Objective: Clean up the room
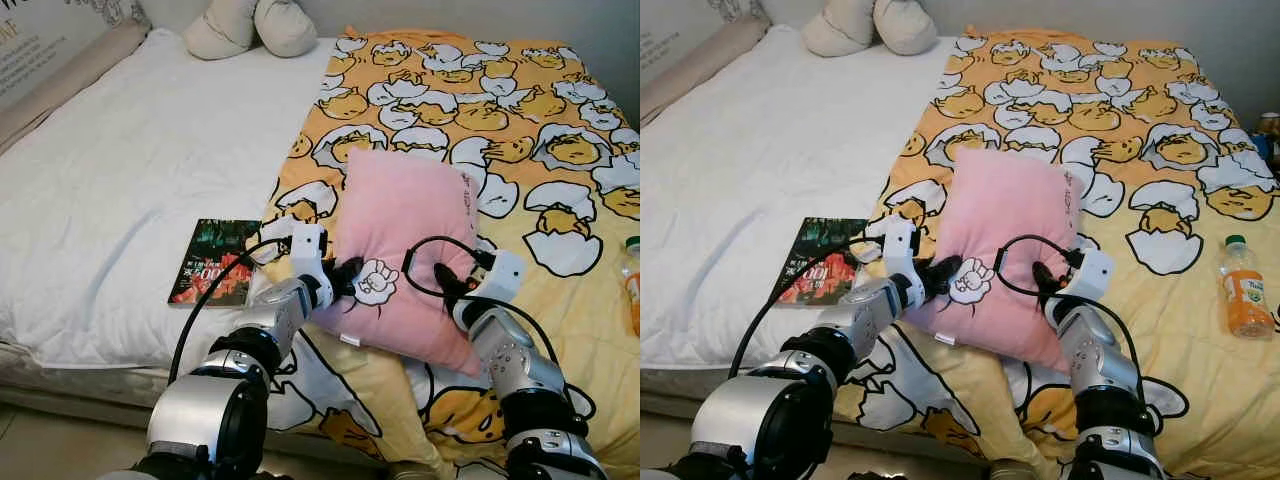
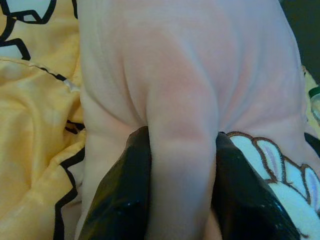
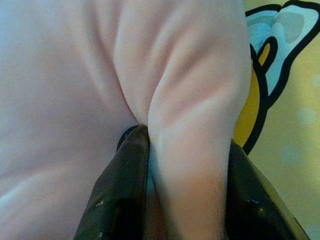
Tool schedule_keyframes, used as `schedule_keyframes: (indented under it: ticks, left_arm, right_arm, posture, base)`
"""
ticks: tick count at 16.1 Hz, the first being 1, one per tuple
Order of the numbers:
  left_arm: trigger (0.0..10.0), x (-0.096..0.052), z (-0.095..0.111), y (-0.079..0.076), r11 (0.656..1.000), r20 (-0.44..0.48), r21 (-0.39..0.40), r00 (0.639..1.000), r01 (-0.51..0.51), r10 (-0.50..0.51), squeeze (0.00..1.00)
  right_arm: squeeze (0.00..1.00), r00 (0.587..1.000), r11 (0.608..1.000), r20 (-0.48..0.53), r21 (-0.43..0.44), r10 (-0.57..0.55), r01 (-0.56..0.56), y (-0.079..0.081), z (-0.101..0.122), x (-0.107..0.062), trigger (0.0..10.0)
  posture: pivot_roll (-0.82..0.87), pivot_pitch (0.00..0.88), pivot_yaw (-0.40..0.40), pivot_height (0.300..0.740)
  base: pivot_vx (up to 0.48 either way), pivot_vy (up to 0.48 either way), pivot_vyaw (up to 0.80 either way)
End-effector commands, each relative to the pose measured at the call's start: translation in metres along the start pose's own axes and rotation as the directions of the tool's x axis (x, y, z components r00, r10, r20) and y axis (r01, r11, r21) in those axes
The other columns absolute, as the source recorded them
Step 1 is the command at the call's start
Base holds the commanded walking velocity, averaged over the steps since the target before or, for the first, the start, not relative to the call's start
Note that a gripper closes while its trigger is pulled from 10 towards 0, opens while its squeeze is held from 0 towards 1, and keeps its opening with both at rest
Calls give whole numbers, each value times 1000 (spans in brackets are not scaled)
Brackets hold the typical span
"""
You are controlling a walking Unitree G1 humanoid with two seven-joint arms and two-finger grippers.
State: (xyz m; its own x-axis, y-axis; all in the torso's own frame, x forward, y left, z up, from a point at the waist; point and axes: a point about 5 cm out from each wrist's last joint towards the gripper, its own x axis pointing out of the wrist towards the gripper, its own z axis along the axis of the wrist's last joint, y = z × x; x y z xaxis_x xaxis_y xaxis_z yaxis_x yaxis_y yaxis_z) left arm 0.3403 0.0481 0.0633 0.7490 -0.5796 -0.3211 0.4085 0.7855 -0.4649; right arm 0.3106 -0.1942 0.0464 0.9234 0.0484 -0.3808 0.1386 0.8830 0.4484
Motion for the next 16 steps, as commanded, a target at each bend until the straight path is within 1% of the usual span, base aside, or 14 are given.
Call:
schedule_keyframes:
  ticks: [1,3,4,5,8,9,10,11,12,14,15,16]
  left_arm:
    - [0,-1,-7,2,1000,-22,-12,1000,-10,10,0]
    - [0,-2,-5,3,1000,-19,25,1000,-13,13,0]
    - [0,-1,-4,3,998,-23,65,1000,-20,21,0]
    - [0,-1,-5,2,997,-26,80,999,-17,19,0]
    - [0,0,-3,0,997,-17,79,1000,-10,12,0]
    - [0,0,0,0,996,0,87,1000,-17,17,0]
    - [0,0,1,0,996,6,91,1000,-20,20,0]
    - [0,0,6,0,995,27,100,1000,-17,15,0]
    - [0,1,17,-2,993,67,121,998,-4,-4,0]
    - [0,1,26,-2,990,91,144,996,4,-18,0]
    - [0,0,31,-1,988,107,152,994,6,-22,0]
    - [0,0,42,-4,987,146,160,988,25,-49,0]
  right_arm:
    - [0,999,1000,-50,-3,2,-2,2,-13,0,0]
    - [0,999,1000,-48,-8,-2,2,1,-15,0,0]
    - [0,999,1000,-42,-15,-6,5,0,-14,1,0]
    - [0,999,1000,-39,-22,-4,3,1,-14,1,0]
    - [0,1000,1000,-31,-28,-4,4,0,-13,2,0]
    - [0,1000,999,1,-54,-1,1,3,-10,2,0]
    - [0,1000,998,13,-63,1,0,4,-8,2,0]
    - [0,999,997,32,-72,11,-9,7,-5,3,0]
    - [0,997,997,61,-74,41,-37,16,3,4,0]
    - [0,993,995,95,-86,64,-56,23,12,5,0]
    - [0,989,993,129,-96,75,-63,28,20,6,0]
    - [0,980,992,174,-103,96,-79,36,31,5,0]
  posture:
    - [-207,0,61,740]
    - [-209,0,64,740]
    - [-212,0,67,740]
    - [-212,0,68,740]
    - [-212,0,69,740]
    - [-211,0,69,740]
    - [-211,0,69,740]
    - [-212,0,69,740]
    - [-211,0,68,740]
    - [-205,0,66,740]
    - [-207,0,67,740]
    - [-204,0,67,740]
  base:
    - [0,0,0]
    - [0,0,0]
    - [0,0,0]
    - [0,0,0]
    - [0,0,0]
    - [0,0,0]
    - [0,0,0]
    - [0,0,0]
    - [0,0,0]
    - [0,0,0]
    - [0,0,0]
    - [0,0,0]
